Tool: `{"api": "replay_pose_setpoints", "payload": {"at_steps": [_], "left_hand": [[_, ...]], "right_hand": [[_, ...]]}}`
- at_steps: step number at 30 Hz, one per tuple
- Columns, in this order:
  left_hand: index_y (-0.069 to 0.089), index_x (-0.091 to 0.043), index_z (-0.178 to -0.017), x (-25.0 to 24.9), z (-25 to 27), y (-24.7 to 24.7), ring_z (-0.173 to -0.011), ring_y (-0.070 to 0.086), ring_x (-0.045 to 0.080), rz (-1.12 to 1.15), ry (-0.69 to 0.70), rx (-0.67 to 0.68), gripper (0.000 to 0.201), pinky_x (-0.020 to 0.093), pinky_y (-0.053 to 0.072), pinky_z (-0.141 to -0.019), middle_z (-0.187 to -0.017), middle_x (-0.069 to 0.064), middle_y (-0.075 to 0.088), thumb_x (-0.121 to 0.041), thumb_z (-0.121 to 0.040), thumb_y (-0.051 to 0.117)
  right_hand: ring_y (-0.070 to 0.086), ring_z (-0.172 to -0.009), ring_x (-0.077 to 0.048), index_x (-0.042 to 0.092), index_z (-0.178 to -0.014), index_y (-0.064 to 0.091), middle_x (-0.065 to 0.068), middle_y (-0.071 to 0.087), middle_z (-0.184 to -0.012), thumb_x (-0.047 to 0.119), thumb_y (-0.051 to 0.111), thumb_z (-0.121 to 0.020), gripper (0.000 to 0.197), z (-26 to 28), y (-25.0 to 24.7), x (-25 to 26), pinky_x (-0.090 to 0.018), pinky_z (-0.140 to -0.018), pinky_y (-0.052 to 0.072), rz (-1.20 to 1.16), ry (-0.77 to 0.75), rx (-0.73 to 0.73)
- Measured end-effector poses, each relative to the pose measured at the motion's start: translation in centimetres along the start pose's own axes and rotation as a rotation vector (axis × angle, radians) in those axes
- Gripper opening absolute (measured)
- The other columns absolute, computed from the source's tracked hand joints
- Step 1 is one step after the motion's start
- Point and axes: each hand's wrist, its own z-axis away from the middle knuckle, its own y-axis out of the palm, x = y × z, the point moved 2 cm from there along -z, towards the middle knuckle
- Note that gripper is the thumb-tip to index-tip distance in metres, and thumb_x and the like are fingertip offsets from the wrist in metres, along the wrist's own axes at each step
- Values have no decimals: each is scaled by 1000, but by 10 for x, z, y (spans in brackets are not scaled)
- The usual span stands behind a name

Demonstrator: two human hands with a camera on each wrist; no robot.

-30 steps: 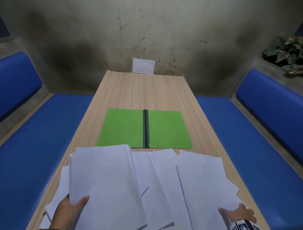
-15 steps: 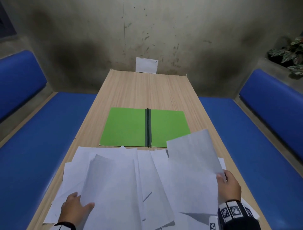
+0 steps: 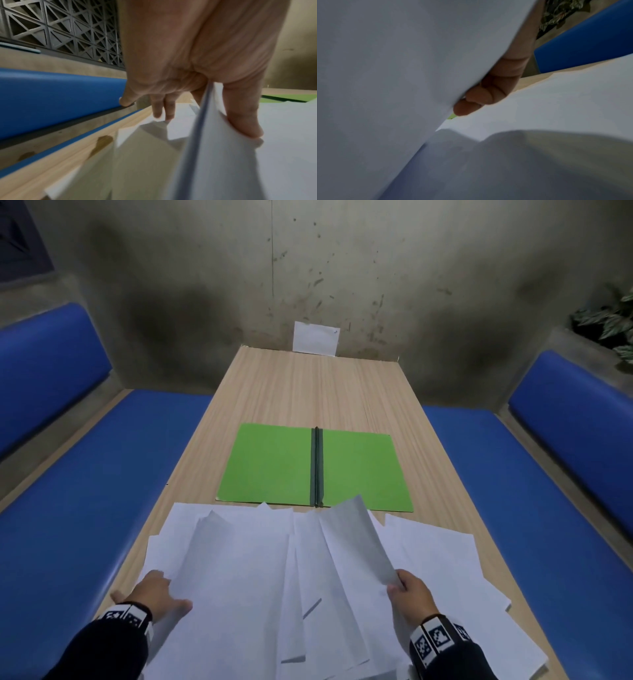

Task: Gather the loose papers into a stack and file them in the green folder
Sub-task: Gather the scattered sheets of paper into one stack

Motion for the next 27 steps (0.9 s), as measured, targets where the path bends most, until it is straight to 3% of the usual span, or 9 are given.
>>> {"api": "replay_pose_setpoints", "payload": {"at_steps": [3,4,6,8,11,13,18,23,27], "left_hand": [[47,-25,-94,-9,6,-6,-98,55,17,8,68,-47,35,40,26,-106,-103,-6,56,-45,-69,60],[47,-25,-90,-14,9,-6,-96,56,17,21,97,-51,28,35,35,-98,-102,-4,56,-41,-71,61],[51,-22,-87,-25,17,-4,-91,59,19,97,172,-23,19,26,43,-77,-100,0,60,-32,-75,63],[58,-21,-83,-34,25,-2,-86,62,19,157,257,1,11,23,45,-66,-95,3,64,-25,-75,65],[57,-27,-70,-47,31,0,-82,61,18,162,397,8,11,18,41,-62,-90,3,66,-24,-76,65],[58,-27,-69,-53,34,0,-83,61,18,191,442,-6,12,19,39,-62,-89,4,67,-25,-79,65],[70,-5,-84,-49,38,-3,-80,67,24,561,374,-63,11,31,48,-69,-87,12,73,-14,-79,68],[59,-11,-107,-41,40,7,-88,65,29,906,299,-56,28,34,50,-70,-98,10,68,-5,-81,66],[45,-20,-116,-35,36,21,-95,62,29,981,279,-24,46,39,50,-78,-105,7,61,-4,-80,68]], "right_hand": [[54,-92,-24,15,-96,53,-11,61,-103,10,46,-90,9,2,5,0,-27,-79,41,-83,31,45],[56,-96,-24,15,-99,53,-9,60,-106,17,50,-91,9,4,9,1,-28,-83,43,-121,44,74],[58,-105,-26,12,-110,58,-6,61,-107,32,60,-86,31,5,20,0,-31,-91,45,-152,73,135],[59,-110,-26,9,-116,60,-9,65,-112,39,68,-78,49,6,33,1,-33,-96,45,-139,102,168],[62,-106,-25,7,-115,62,-11,67,-117,33,74,-74,50,8,51,4,-29,-92,47,-77,123,155],[62,-102,-24,6,-116,61,-12,66,-117,26,72,-74,48,9,57,5,-26,-89,47,-31,161,132],[62,-98,-28,1,-113,60,-15,66,-110,20,68,-75,43,9,52,-3,-30,-85,50,-70,216,77],[63,-86,-28,5,-98,63,-10,68,-88,7,67,-77,22,15,40,-10,-28,-73,50,-293,124,121],[63,-77,-14,15,-93,61,2,67,-83,5,68,-78,19,23,30,-10,-20,-61,49,-386,38,136]]}}
